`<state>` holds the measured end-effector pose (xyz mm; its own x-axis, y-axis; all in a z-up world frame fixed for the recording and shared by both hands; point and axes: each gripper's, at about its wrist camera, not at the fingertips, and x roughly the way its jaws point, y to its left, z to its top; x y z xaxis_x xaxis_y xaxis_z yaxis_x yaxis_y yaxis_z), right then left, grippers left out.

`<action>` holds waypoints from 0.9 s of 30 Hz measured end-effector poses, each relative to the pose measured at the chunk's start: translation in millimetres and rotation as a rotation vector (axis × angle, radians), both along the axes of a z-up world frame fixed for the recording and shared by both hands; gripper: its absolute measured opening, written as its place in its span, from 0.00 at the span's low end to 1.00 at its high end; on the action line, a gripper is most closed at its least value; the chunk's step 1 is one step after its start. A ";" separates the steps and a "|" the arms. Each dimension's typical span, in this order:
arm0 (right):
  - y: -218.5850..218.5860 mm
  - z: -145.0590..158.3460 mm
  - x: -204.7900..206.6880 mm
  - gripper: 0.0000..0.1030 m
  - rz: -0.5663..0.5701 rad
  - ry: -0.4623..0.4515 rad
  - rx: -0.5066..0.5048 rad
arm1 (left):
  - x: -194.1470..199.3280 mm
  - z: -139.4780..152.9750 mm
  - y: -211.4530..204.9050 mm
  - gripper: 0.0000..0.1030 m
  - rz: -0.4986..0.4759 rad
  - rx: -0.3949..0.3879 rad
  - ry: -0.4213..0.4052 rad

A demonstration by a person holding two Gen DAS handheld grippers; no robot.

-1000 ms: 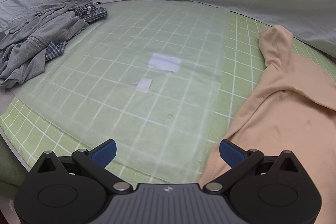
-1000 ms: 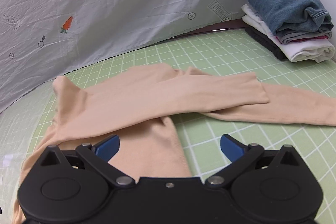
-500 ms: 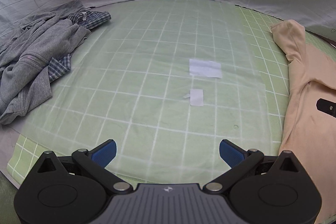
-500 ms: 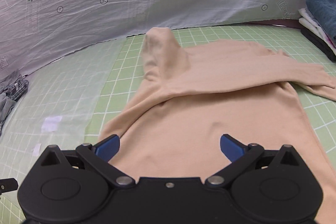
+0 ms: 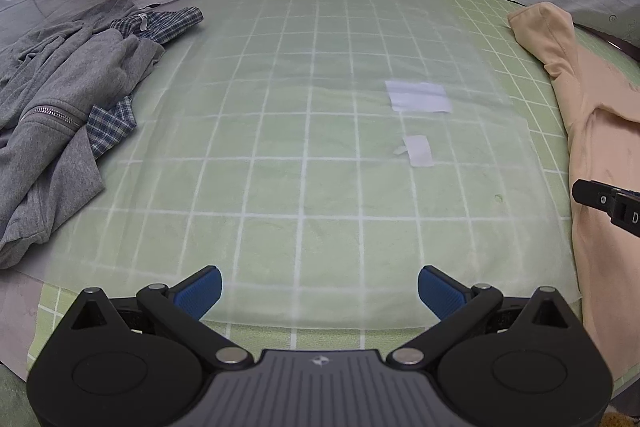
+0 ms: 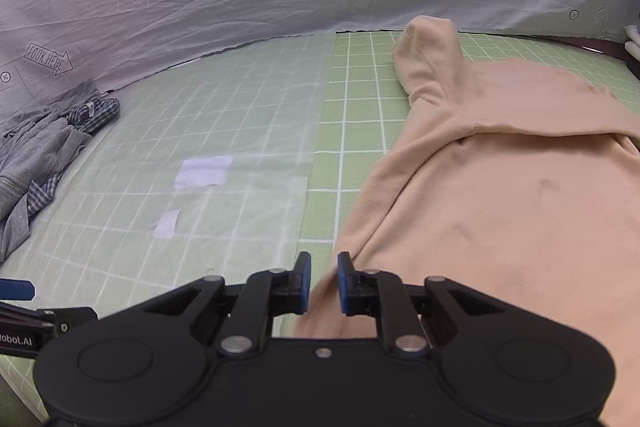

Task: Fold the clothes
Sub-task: 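Move the right gripper to the shirt's opposite side edge and grasp it, then fold the held edge over the shirt body with the right gripper, release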

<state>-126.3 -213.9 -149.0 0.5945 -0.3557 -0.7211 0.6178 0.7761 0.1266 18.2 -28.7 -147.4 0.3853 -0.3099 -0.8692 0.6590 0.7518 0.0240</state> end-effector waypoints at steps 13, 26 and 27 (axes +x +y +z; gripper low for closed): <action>4.4 -7.6 7.8 0.10 -0.030 0.074 0.027 | 9.0 0.1 15.1 1.00 0.019 -0.028 0.011; -10.0 -1.7 -14.2 0.02 -0.035 -0.024 0.092 | -0.5 3.7 -7.6 1.00 -0.041 -0.033 -0.012; -11.2 -0.7 -16.1 0.02 -0.031 -0.034 0.094 | -2.5 4.2 -10.2 1.00 -0.045 -0.031 -0.017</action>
<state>-142.4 -225.1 -149.7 0.6087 -0.3059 -0.7320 0.6354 0.7405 0.2189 15.7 -38.8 -143.2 0.3845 -0.3543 -0.8524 0.6920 0.7218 0.0121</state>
